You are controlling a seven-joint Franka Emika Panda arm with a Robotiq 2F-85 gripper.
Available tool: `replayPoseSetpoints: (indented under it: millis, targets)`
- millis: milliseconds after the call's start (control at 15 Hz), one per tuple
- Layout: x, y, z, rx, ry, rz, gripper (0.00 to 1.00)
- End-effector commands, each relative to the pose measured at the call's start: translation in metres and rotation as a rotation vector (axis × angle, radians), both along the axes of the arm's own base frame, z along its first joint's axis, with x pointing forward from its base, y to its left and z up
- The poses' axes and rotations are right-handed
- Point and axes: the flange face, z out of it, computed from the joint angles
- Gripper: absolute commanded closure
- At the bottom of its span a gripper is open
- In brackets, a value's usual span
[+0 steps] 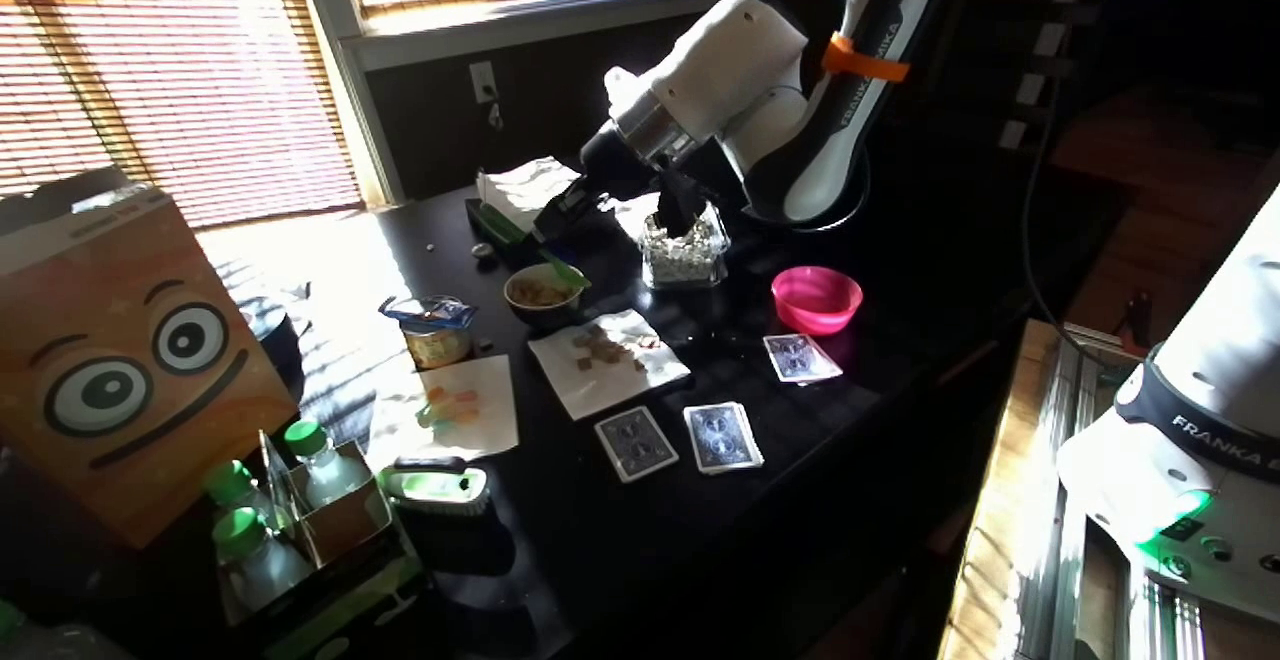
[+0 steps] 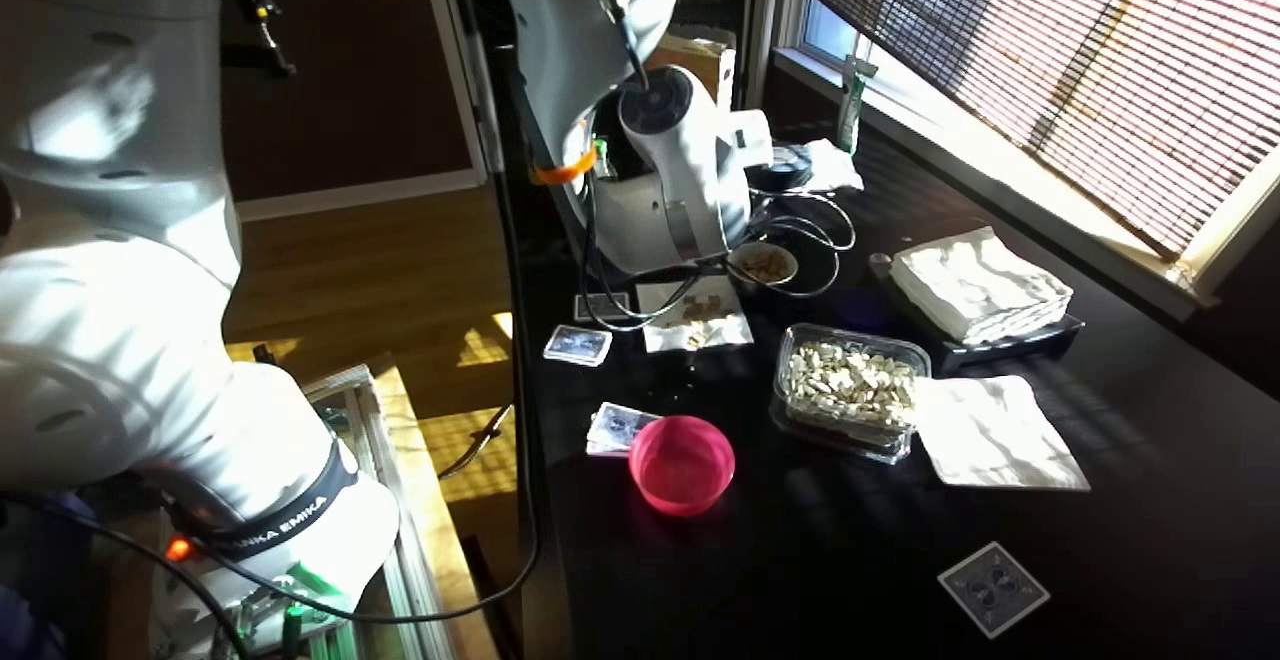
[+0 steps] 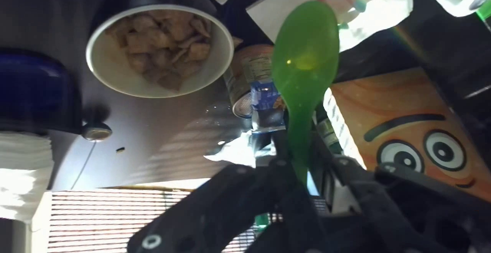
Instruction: Use the spoon to put some of the bowl's contents on the serviette
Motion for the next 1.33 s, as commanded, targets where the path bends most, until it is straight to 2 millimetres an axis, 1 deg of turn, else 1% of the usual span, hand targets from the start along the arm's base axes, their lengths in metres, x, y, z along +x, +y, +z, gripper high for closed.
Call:
replayPoseSetpoints:
  millis: [0,133,333,400,467,533,733,867,1000,1067,1133,1200,1267]
  targets:
    - [-0.011,0.014,0.018,-0.134,0.101,-0.116,0.96]
    - [-0.014,0.022,0.006,-0.194,0.176,-0.183,0.96]
    - [-0.026,0.036,-0.02,-0.268,0.32,-0.242,0.96]
    - [-0.028,0.038,-0.026,-0.281,0.376,-0.266,0.96]
    - [-0.03,0.037,-0.029,-0.286,0.435,-0.294,0.96]
    - [-0.03,0.036,-0.026,-0.285,0.482,-0.327,0.96]
    - [-0.02,0.028,-0.003,-0.273,0.517,-0.39,0.96]
    - [-0.013,0.017,0.006,-0.275,0.553,-0.453,0.96]
    - [-0.007,0.001,0.014,-0.272,0.586,-0.518,0.96]
    - [-0.006,-0.013,0.007,-0.29,0.62,-0.572,0.96]
    - [-0.006,-0.022,0.005,-0.302,0.639,-0.597,0.96]
    - [-0.005,-0.026,0.007,-0.288,0.655,-0.609,0.96]
    - [-0.004,-0.033,0.002,-0.285,0.678,-0.632,0.96]
